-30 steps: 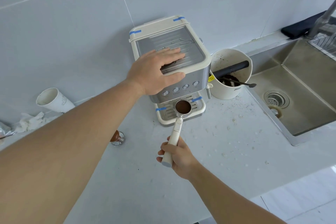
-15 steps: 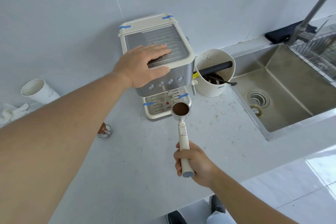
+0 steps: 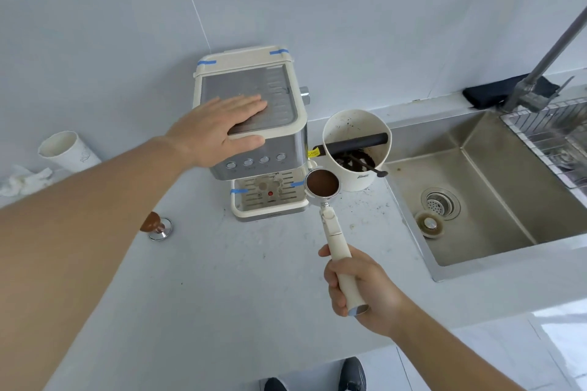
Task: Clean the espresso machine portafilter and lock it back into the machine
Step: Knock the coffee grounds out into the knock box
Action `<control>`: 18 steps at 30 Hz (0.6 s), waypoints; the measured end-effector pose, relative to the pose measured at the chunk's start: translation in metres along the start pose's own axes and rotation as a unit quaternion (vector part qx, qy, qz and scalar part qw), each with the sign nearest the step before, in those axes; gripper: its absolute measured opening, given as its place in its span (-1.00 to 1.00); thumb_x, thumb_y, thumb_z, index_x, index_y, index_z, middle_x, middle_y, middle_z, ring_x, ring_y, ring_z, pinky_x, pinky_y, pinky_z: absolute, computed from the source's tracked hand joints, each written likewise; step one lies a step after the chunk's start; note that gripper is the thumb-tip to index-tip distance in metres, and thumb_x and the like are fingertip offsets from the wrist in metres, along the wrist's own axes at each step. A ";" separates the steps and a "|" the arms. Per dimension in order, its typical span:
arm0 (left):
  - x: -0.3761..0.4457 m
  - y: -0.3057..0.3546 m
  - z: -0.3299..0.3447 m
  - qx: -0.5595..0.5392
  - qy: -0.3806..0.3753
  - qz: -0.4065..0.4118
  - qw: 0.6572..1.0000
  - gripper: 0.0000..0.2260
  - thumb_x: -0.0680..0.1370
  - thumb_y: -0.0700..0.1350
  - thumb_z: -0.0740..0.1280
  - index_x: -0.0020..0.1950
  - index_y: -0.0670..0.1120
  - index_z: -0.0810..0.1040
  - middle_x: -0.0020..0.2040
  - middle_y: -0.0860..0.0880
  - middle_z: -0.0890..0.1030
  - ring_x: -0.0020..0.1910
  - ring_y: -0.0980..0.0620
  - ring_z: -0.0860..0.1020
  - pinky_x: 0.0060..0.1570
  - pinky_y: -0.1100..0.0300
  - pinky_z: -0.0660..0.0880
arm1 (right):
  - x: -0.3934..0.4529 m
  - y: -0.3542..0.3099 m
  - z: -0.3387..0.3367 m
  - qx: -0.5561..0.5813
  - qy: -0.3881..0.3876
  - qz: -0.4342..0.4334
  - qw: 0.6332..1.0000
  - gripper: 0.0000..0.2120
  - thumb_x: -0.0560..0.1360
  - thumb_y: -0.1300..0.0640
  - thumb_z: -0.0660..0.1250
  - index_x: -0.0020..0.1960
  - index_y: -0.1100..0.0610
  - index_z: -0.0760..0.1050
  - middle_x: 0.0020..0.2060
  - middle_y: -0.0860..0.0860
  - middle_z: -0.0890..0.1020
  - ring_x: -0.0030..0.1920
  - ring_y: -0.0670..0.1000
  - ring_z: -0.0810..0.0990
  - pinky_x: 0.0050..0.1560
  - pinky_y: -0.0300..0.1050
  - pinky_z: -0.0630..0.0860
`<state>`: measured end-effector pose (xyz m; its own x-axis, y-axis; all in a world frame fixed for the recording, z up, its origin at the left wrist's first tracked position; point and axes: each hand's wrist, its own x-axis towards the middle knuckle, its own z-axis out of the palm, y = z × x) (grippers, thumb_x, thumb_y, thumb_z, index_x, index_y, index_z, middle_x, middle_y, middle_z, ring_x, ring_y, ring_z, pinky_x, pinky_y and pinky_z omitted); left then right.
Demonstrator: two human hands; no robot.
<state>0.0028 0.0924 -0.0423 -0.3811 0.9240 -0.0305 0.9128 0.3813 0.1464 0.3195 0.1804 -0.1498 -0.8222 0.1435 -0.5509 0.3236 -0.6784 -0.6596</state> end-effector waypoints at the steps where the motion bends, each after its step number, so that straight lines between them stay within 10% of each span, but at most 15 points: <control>1: 0.001 0.003 0.000 -0.004 0.001 -0.009 1.000 -0.26 0.43 0.42 0.01 0.56 0.15 0.12 0.59 0.14 0.13 0.56 0.12 0.07 0.53 0.01 -0.01 | -0.003 -0.006 -0.005 0.004 -0.004 -0.003 1.000 -0.67 0.33 0.24 0.29 0.10 0.19 0.47 -0.38 0.11 0.43 -0.55 0.06 0.33 -0.49 -0.18 0.28; 18: 0.022 0.059 -0.001 -0.094 0.098 -0.177 0.975 -0.51 0.56 0.24 0.15 0.48 0.18 0.29 0.35 0.09 0.50 0.31 -0.08 0.45 0.34 -0.05 0.34 | -0.011 -0.093 -0.063 -0.008 -0.011 -0.065 0.998 -0.71 0.47 0.20 0.24 0.18 0.21 0.47 -0.38 0.11 0.41 -0.55 0.05 0.31 -0.53 -0.21 0.29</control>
<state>0.0477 0.1355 -0.0330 -0.7047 0.7055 0.0756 0.6832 0.6458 0.3408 0.3280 0.2871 -0.1148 -0.8675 0.2148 -0.4487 0.2204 -0.6427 -0.7337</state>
